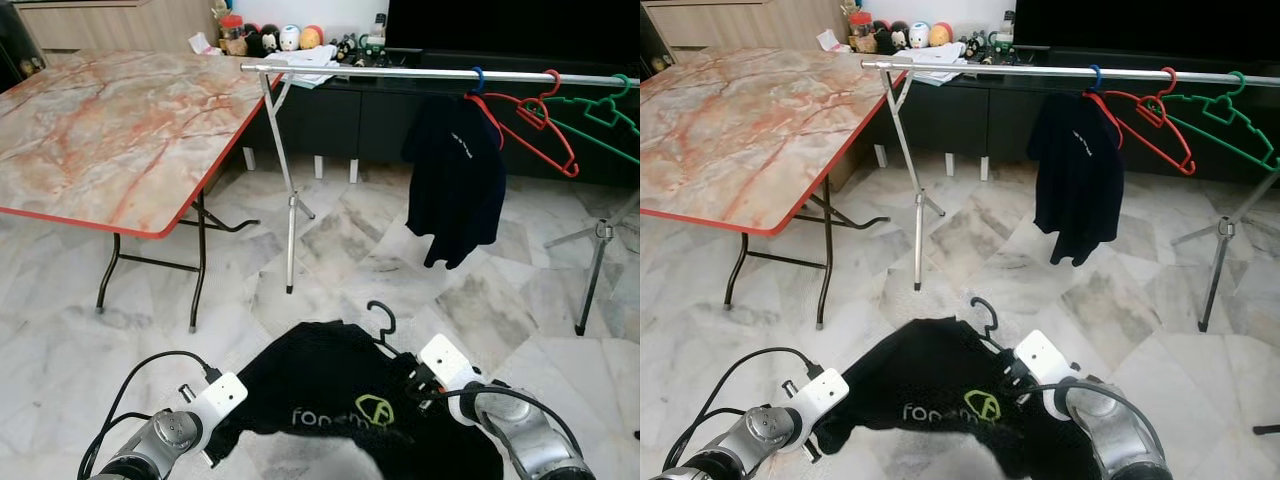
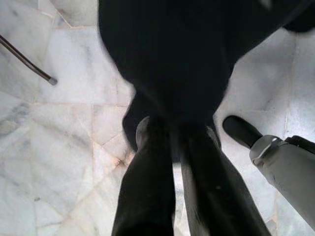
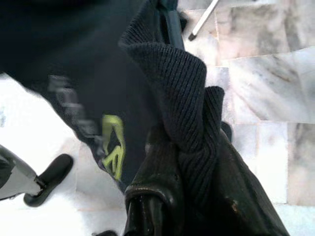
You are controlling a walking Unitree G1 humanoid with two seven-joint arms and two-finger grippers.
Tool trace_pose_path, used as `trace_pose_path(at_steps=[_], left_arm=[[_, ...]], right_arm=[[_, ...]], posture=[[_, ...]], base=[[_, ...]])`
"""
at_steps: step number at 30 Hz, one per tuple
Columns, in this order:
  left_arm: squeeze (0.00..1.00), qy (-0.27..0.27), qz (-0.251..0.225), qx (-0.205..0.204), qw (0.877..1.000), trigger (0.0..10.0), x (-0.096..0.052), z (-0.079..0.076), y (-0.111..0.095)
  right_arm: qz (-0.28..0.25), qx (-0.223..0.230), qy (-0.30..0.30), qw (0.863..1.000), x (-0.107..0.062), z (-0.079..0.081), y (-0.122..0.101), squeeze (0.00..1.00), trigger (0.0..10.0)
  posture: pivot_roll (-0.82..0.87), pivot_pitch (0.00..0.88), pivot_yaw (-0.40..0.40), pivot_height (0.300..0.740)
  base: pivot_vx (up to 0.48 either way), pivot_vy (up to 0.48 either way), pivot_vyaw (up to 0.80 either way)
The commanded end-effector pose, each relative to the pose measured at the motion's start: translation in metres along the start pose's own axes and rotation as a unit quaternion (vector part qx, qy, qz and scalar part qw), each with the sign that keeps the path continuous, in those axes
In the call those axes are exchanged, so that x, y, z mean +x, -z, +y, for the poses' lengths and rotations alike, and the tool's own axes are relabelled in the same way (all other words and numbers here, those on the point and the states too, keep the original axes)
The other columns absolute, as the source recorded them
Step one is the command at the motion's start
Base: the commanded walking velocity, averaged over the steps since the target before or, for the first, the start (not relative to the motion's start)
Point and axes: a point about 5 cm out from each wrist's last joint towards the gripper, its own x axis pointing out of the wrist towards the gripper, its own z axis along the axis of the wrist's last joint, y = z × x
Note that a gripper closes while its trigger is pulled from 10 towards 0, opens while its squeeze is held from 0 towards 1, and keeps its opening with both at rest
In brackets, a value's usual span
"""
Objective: Hang hanger
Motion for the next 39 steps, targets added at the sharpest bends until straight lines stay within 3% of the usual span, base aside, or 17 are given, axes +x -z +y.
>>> trace_pose_path(at_steps=[1, 4, 9, 11, 12, 13, 16, 18, 27, 28, 29, 32, 33, 34, 35, 39], left_arm=[[1.00, 0.000, 0.001, -0.007, 1.000, 10.0, -0.003, 0.001, 0.007], [1.00, 0.001, -0.017, -0.005, 1.000, 10.0, -0.004, 0.004, 0.003], [1.00, -0.007, -0.039, -0.008, 0.999, 10.0, -0.004, 0.008, -0.003], [1.00, -0.012, -0.068, -0.013, 0.997, 10.0, -0.004, 0.011, -0.012], [1.00, -0.012, -0.068, -0.013, 0.997, 10.0, -0.004, 0.011, -0.012], [1.00, -0.012, -0.079, -0.012, 0.997, 10.0, -0.004, 0.012, -0.015], [1.00, -0.007, -0.105, -0.003, 0.994, 10.0, -0.005, 0.012, -0.024], [1.00, -0.007, -0.111, 0.003, 0.994, 10.0, -0.005, 0.012, -0.026], [1.00, 0.001, -0.118, 0.009, 0.993, 10.0, -0.005, 0.012, -0.028], [0.02, 0.011, -0.116, 0.010, 0.993, 10.0, -0.006, 0.011, -0.027], [0.00, 0.026, -0.109, 0.011, 0.994, 10.0, -0.006, 0.007, -0.021], [0.00, 0.028, -0.114, 0.002, 0.993, 10.0, -0.006, 0.005, -0.020], [0.18, 0.028, -0.117, -0.001, 0.993, 10.0, -0.006, 0.005, -0.021], [0.18, 0.029, -0.119, -0.003, 0.992, 10.0, -0.006, 0.005, -0.021], [1.00, 0.044, -0.121, -0.002, 0.992, 10.0, -0.006, 0.002, -0.022], [1.00, 0.032, -0.117, 0.013, 0.993, 10.0, -0.004, 0.001, -0.023]], right_arm=[[-0.041, -0.010, -0.008, 0.999, 0.002, 0.002, -0.016, 0.00, 10.0], [-0.059, -0.070, -0.060, 0.994, 0.002, 0.016, -0.021, 0.00, 10.0], [-0.061, -0.106, -0.094, 0.988, 0.000, 0.023, -0.018, 0.00, 10.0], [-0.027, -0.178, -0.120, 0.976, -0.001, 0.027, -0.007, 0.00, 10.0], [-0.027, -0.178, -0.120, 0.976, -0.001, 0.027, -0.007, 0.00, 10.0], [-0.008, -0.207, -0.122, 0.971, -0.001, 0.027, -0.002, 0.00, 10.0], [0.058, -0.293, -0.117, 0.947, -0.001, 0.022, 0.016, 0.00, 10.0], [0.066, -0.306, -0.114, 0.943, -0.001, 0.020, 0.018, 0.00, 10.0], [0.051, -0.296, -0.107, 0.948, 0.000, 0.019, 0.012, 0.00, 10.0], [0.037, -0.289, -0.103, 0.951, 0.001, 0.019, 0.007, 0.00, 10.0], [-0.027, -0.255, -0.095, 0.962, 0.000, 0.019, -0.014, 0.00, 10.0], [-0.065, -0.246, -0.099, 0.962, -0.002, 0.022, -0.025, 0.00, 10.0], [-0.065, -0.253, -0.100, 0.960, -0.001, 0.022, -0.024, 0.00, 10.0], [-0.064, -0.257, -0.100, 0.959, -0.001, 0.022, -0.023, 0.00, 10.0], [-0.064, -0.260, -0.099, 0.958, -0.001, 0.023, -0.023, 0.00, 10.0], [-0.077, -0.253, -0.099, 0.959, -0.001, 0.024, -0.027, 0.00, 10.0]], posture=[[0.05, 0.126, 0.069, 0.740], [0.05, 0.126, 0.069, 0.740], [0.05, 0.127, 0.067, 0.740], [0.04, 0.130, 0.068, 0.740], [0.04, 0.130, 0.068, 0.740], [0.04, 0.131, 0.068, 0.740], [0.04, 0.134, 0.066, 0.740], [0.05, 0.135, 0.064, 0.740], [0.05, 0.137, 0.065, 0.740], [0.05, 0.137, 0.065, 0.740], [0.05, 0.143, 0.067, 0.740], [0.04, 0.145, 0.068, 0.740], [0.04, 0.144, 0.068, 0.740], [0.04, 0.144, 0.068, 0.740], [0.05, 0.143, 0.067, 0.740], [0.05, 0.142, 0.067, 0.740]], base=[[0.000, 0.000, 0.00], [0.000, 0.000, 0.00], [0.000, 0.000, 0.00], [0.000, 0.000, 0.00], [0.000, 0.000, 0.00], [0.000, 0.000, 0.00], [0.000, 0.000, 0.00], [0.000, 0.000, 0.00], [0.000, 0.000, 0.00], [0.000, 0.000, 0.00], [0.000, 0.000, 0.00], [0.000, 0.000, 0.00], [0.000, 0.000, 0.00], [0.000, 0.000, 0.00], [0.000, 0.000, 0.00], [0.000, 0.000, 0.00]])
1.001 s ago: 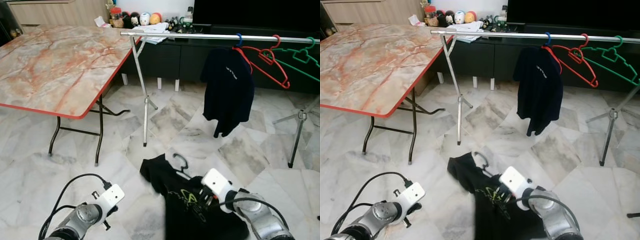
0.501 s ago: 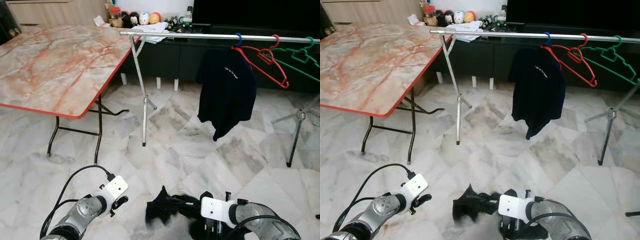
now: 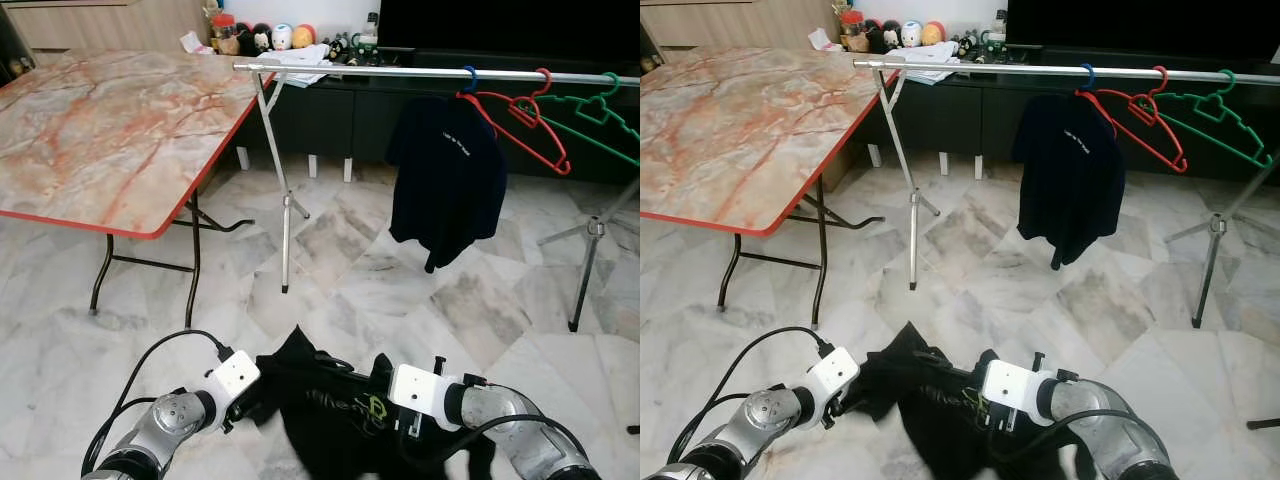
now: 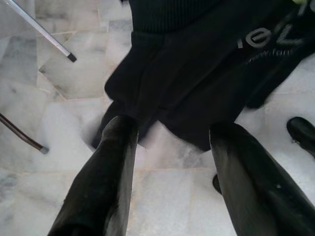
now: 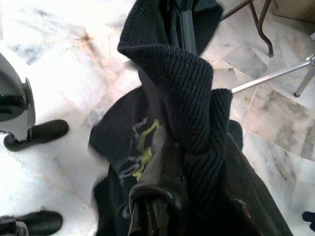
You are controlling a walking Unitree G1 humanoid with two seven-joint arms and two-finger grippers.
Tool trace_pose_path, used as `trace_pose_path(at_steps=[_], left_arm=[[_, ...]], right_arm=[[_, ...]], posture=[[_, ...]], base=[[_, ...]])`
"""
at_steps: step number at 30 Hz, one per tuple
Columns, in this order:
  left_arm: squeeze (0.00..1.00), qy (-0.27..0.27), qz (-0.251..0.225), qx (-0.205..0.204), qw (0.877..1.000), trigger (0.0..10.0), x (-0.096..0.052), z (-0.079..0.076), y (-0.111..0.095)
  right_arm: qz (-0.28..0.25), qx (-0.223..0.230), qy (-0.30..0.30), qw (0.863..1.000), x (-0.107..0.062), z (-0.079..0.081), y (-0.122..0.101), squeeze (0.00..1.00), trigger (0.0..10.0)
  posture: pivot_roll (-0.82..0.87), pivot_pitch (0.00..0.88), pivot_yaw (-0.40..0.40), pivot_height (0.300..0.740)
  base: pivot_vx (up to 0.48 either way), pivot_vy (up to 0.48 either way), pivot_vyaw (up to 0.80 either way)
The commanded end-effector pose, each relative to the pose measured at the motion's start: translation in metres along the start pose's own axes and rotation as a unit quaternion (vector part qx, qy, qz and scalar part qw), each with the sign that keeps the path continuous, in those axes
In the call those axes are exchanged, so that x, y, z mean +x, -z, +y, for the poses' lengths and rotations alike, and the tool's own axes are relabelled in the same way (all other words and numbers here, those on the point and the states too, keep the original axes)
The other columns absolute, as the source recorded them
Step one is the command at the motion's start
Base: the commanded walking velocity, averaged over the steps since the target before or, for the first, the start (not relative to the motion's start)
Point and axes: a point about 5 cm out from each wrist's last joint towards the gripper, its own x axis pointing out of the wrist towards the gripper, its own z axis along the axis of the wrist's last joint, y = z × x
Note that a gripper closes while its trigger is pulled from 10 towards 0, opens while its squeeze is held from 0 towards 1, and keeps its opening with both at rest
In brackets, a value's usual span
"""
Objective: Hang hanger
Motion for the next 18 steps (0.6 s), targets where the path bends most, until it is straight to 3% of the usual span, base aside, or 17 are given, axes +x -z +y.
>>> trace_pose_path(at_steps=[1, 6, 13, 18], left_arm=[[1.00, 0.001, 0.012, -0.003, 1.000, 10.0, -0.002, -0.004, 0.008], [1.00, -0.042, 0.007, -0.005, 0.999, 10.0, -0.004, 0.004, 0.008], [1.00, -0.058, 0.006, -0.003, 0.998, 10.0, -0.006, 0.006, 0.009], [1.00, -0.092, 0.024, -0.029, 0.995, 10.0, -0.007, 0.010, 0.015]], right_arm=[[-0.036, 0.004, 0.011, 0.999, -0.002, -0.006, -0.012, 0.00, 10.0], [-0.047, 0.003, 0.008, 0.999, -0.007, -0.007, -0.017, 0.00, 10.0], [-0.054, 0.004, 0.004, 0.999, -0.009, -0.005, -0.018, 0.00, 10.0], [-0.067, 0.006, 0.016, 0.998, -0.015, -0.011, -0.027, 0.00, 10.0]], posture=[[0.05, 0.142, 0.067, 0.740], [0.04, 0.143, 0.068, 0.740], [0.04, 0.146, 0.071, 0.740], [0.03, 0.145, 0.074, 0.740]], base=[[0.000, 0.000, 0.00], [0.000, 0.000, 0.00], [0.000, 0.000, 0.00], [0.000, 0.000, 0.00]])
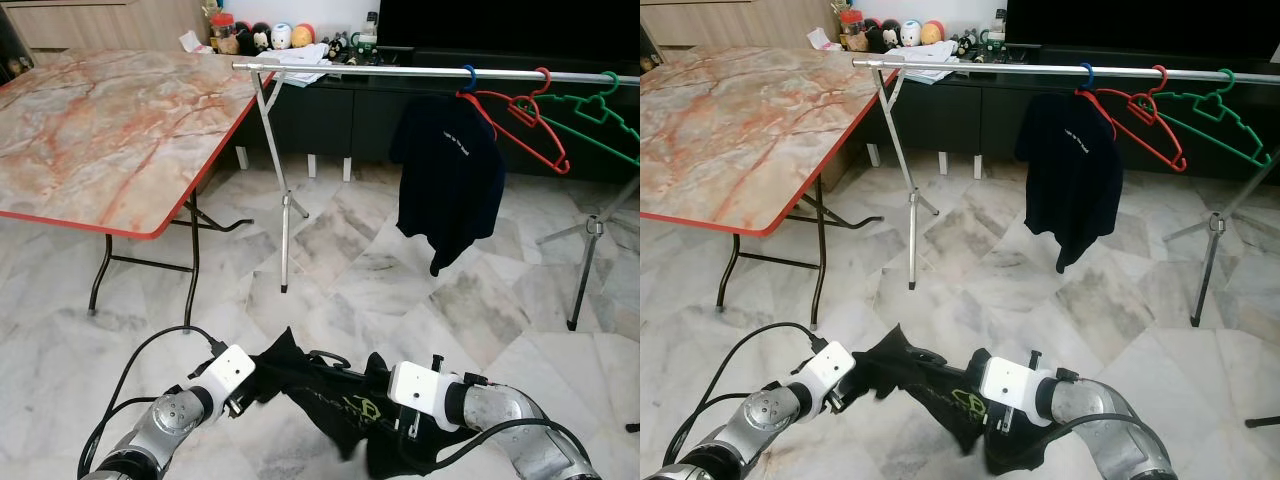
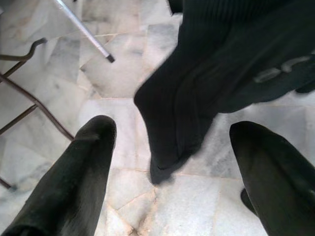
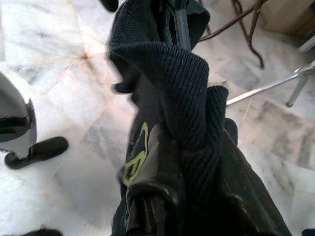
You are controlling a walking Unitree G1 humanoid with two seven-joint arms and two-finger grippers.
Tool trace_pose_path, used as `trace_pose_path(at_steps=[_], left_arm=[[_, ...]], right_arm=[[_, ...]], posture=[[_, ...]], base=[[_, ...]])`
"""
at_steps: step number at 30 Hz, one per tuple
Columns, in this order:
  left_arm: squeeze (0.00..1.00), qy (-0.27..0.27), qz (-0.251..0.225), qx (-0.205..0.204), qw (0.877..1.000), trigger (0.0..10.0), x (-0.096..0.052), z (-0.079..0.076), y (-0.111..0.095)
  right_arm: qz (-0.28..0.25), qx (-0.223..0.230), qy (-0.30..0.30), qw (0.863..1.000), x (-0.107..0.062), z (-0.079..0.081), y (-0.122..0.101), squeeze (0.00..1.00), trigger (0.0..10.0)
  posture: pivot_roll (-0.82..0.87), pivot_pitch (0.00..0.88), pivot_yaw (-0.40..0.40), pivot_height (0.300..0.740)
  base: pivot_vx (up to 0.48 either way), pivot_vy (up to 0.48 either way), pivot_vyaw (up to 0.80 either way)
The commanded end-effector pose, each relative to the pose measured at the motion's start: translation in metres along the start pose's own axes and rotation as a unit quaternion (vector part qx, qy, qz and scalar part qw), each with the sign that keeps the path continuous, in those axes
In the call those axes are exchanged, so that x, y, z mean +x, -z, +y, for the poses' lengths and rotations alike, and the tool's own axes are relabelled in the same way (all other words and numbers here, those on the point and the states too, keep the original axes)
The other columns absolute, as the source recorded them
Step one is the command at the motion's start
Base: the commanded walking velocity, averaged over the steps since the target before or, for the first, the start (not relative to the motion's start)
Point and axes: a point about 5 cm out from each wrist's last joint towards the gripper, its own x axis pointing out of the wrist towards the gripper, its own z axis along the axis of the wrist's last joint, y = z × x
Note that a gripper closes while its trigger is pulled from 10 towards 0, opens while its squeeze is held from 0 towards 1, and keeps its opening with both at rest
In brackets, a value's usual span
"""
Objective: Hang hanger
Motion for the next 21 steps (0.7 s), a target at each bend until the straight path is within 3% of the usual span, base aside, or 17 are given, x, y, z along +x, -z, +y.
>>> trace_pose_path(at_steps=[1, 3, 7, 8, 14, 16, 21], left_arm=[[1.00, -0.005, 0.030, -0.016, 0.999, 10.0, -0.005, 0.001, 0.014], [1.00, 0.001, 0.032, -0.049, 0.998, 10.0, -0.005, -0.004, 0.017], [1.00, -0.001, 0.034, -0.068, 0.997, 10.0, -0.005, -0.006, 0.019], [0.00, -0.002, 0.035, -0.073, 0.997, 10.0, -0.005, -0.007, 0.019], [0.00, -0.016, 0.038, -0.091, 0.995, 10.0, -0.005, -0.006, 0.020], [0.00, -0.037, 0.034, -0.109, 0.993, 10.0, -0.004, -0.003, 0.018], [0.00, -0.053, 0.034, -0.107, 0.992, 10.0, -0.004, 0.001, 0.017]], right_arm=[[-0.026, -0.001, 0.012, 1.000, -0.002, -0.005, -0.010, 0.00, 10.0], [-0.037, 0.001, 0.018, 0.999, -0.006, -0.008, -0.015, 0.00, 10.0], [-0.042, 0.001, 0.018, 0.999, -0.008, -0.009, -0.017, 0.00, 10.0], [-0.043, 0.001, 0.018, 0.999, -0.010, -0.009, -0.018, 0.00, 10.0], [-0.056, 0.005, 0.015, 0.998, -0.017, -0.008, -0.024, 0.00, 10.0], [-0.065, 0.002, -0.008, 0.998, -0.022, 0.000, -0.029, 0.00, 10.0], [-0.061, 0.000, -0.018, 0.998, -0.025, 0.004, -0.028, 0.00, 10.0]], posture=[[0.03, 0.145, 0.074, 0.740], [0.03, 0.142, 0.074, 0.740], [0.03, 0.141, 0.074, 0.740], [0.02, 0.137, 0.073, 0.740], [0.02, 0.133, 0.072, 0.740], [0.01, 0.130, 0.073, 0.740], [0.01, 0.129, 0.072, 0.740]], base=[[0.000, 0.000, 0.00], [0.000, 0.000, 0.00], [0.000, 0.000, 0.00], [0.000, 0.000, 0.00], [0.000, 0.000, 0.00], [0.000, 0.000, 0.00], [0.000, 0.000, 0.00]])
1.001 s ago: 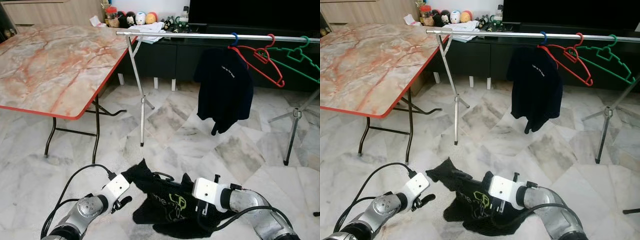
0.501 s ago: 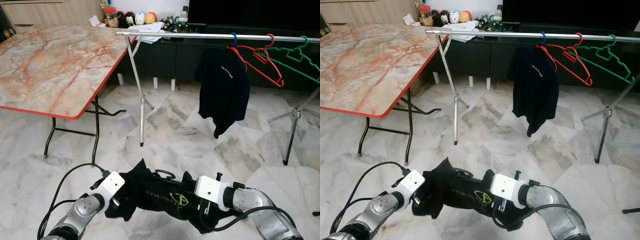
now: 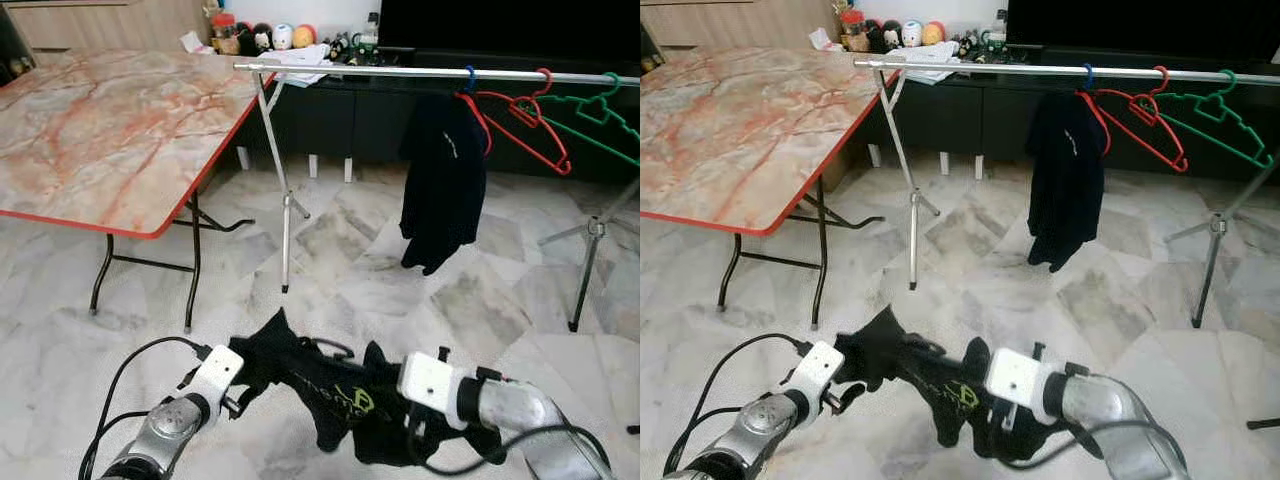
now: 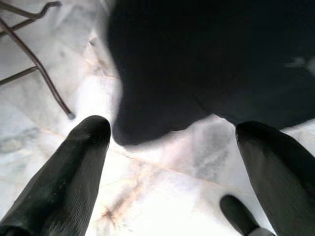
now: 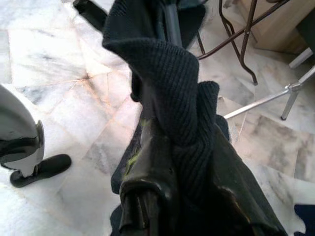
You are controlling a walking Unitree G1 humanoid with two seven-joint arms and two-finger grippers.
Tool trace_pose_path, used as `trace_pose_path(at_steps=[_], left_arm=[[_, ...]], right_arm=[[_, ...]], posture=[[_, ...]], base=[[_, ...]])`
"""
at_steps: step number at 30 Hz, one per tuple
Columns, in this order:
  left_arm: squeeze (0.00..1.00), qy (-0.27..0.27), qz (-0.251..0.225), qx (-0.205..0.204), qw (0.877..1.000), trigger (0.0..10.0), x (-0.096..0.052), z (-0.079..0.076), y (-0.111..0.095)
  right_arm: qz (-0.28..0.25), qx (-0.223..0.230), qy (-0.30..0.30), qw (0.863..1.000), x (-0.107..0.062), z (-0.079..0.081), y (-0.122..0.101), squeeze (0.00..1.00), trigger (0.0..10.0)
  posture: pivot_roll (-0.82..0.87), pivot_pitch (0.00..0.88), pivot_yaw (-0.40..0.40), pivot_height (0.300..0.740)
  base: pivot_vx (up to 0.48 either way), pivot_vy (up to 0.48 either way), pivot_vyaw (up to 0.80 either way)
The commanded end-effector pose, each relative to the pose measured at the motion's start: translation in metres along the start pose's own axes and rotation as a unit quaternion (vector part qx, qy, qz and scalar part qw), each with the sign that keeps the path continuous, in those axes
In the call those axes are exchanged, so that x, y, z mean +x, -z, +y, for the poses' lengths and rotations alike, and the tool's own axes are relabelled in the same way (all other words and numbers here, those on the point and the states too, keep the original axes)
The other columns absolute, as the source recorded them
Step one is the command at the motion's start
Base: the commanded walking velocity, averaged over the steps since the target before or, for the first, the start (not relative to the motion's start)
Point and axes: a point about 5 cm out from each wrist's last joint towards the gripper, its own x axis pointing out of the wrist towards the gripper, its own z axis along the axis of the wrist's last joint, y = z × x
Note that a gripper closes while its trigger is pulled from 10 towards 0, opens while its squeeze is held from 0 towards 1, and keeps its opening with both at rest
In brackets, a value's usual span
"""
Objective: Hang hanger
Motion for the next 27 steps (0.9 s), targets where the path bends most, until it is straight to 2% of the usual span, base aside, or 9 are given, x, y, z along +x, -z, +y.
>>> trace_pose_path(at_steps=[1, 4, 13, 14, 15, 16, 17, 18, 27], left_arm=[[0.00, -0.015, 0.014, -0.009, 1.000, 10.0, -0.002, 0.005, 0.006], [0.00, -0.017, 0.010, -0.035, 0.999, 10.0, -0.002, 0.007, 0.005], [0.00, 0.001, 0.007, -0.029, 1.000, 10.0, 0.000, 0.002, 0.003], [0.00, 0.017, 0.005, -0.033, 0.999, 4.1, 0.000, -0.003, 0.003], [0.00, 0.024, 0.004, -0.035, 0.999, 4.1, 0.000, -0.005, 0.003], [0.00, 0.031, 0.003, -0.036, 0.999, 2.2, 0.000, -0.007, 0.003], [0.00, 0.035, 0.002, -0.037, 0.999, 2.2, 0.000, -0.009, 0.003], [0.00, 0.038, 0.001, -0.039, 0.999, 0.0, 0.000, -0.009, 0.003], [0.00, 0.036, -0.012, -0.051, 0.998, 0.0, 0.001, -0.009, -0.001]], right_arm=[[-0.018, -0.008, 0.001, 1.000, -0.002, -0.001, -0.009, 0.00, 10.0], [-0.008, -0.002, 0.007, 1.000, -0.008, -0.002, -0.007, 0.00, 10.0], [-0.018, 0.004, 0.010, 1.000, -0.013, -0.006, -0.015, 0.00, 10.0], [-0.020, 0.005, 0.011, 1.000, -0.015, -0.007, -0.017, 0.00, 10.0], [-0.021, 0.006, 0.011, 1.000, -0.016, -0.007, -0.017, 0.00, 10.0], [-0.022, 0.007, 0.011, 1.000, -0.017, -0.007, -0.018, 0.00, 10.0], [-0.022, 0.007, 0.011, 1.000, -0.017, -0.007, -0.018, 0.00, 10.0], [-0.022, 0.007, 0.011, 1.000, -0.018, -0.008, -0.018, 0.00, 10.0], [-0.021, 0.014, 0.012, 1.000, -0.019, -0.008, -0.020, 0.00, 10.0]], posture=[[0.01, 0.129, 0.072, 0.740], [0.00, 0.129, 0.074, 0.740], [0.00, 0.146, 0.070, 0.740], [-0.01, 0.150, 0.069, 0.740], [-0.01, 0.150, 0.069, 0.740], [-0.01, 0.150, 0.069, 0.740], [-0.01, 0.150, 0.069, 0.740], [-0.01, 0.155, 0.068, 0.740], [0.00, 0.160, 0.068, 0.740]], base=[[0.000, 0.000, 0.00], [0.000, 0.000, 0.00], [0.000, 0.000, 0.00], [0.000, 0.000, 0.00], [0.000, 0.000, 0.00], [0.000, 0.000, 0.00], [0.000, 0.000, 0.00], [0.000, 0.000, 0.00], [0.000, 0.000, 0.00]])
